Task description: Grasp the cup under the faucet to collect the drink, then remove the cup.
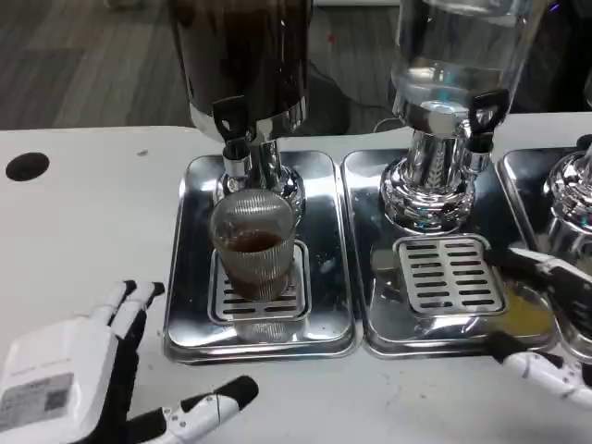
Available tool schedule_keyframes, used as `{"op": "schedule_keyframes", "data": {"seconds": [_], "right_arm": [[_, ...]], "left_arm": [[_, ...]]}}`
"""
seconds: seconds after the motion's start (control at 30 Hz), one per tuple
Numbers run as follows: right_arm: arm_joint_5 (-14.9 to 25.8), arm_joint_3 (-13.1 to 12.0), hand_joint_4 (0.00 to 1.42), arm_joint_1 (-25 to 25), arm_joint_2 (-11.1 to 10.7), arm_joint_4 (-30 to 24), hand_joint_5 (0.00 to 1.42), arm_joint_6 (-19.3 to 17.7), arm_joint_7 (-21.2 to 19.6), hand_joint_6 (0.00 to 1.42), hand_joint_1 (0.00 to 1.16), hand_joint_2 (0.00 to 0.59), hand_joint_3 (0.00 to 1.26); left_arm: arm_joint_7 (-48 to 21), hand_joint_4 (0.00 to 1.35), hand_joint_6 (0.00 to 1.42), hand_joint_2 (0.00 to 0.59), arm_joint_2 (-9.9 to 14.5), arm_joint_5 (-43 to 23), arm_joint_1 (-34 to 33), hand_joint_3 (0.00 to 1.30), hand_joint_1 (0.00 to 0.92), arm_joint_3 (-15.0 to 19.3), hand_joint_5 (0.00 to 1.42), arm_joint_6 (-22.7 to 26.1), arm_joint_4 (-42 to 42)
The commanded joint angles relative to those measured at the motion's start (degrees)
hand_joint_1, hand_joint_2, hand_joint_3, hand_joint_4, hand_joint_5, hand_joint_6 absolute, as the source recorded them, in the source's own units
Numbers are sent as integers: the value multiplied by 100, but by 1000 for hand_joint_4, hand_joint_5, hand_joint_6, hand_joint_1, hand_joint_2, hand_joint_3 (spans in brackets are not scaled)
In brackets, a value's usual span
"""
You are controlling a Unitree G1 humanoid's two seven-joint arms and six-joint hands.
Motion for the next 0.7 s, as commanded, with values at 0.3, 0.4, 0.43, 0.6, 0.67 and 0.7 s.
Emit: {"op": "schedule_keyframes", "data": {"seconds": [0.3, 0.4, 0.43, 0.6, 0.67, 0.7], "right_arm": [[-376, 630, 268, -695, 304, -209, 216, 654, -21, 134, 617, 163, 257], [-460, 762, 257, -858, 407, -238, 224, 837, -26, 148, 617, 163, 248], [-501, 804, 236, -920, 436, -243, 221, 895, -30, 150, 617, 163, 232], [-742, 1061, 161, -1416, 603, -122, 186, 1281, -50, 122, 628, 149, 186], [-839, 1175, 137, -1670, 710, -36, 163, 1469, -79, 108, 637, 140, 175], [-881, 1214, 126, -1766, 763, -1, 159, 1543, -103, 101, 635, 132, 164]], "left_arm": [[296, 64, 445, 34, -114, -48, 609, 176, 0, 104, 167, -448, -224], [321, 65, 445, 37, -148, -23, 684, 176, 0, 110, 167, -514, -250], [325, 65, 445, 37, -159, -15, 699, 176, 0, 122, 168, -538, -254], [287, 65, 445, 38, -181, -34, 740, 176, 0, 256, 168, -579, -302], [241, 65, 445, 38, -170, -48, 750, 176, 0, 310, 168, -584, -321], [228, 65, 445, 38, -164, -52, 763, 176, 0, 327, 168, -590, -326]]}}
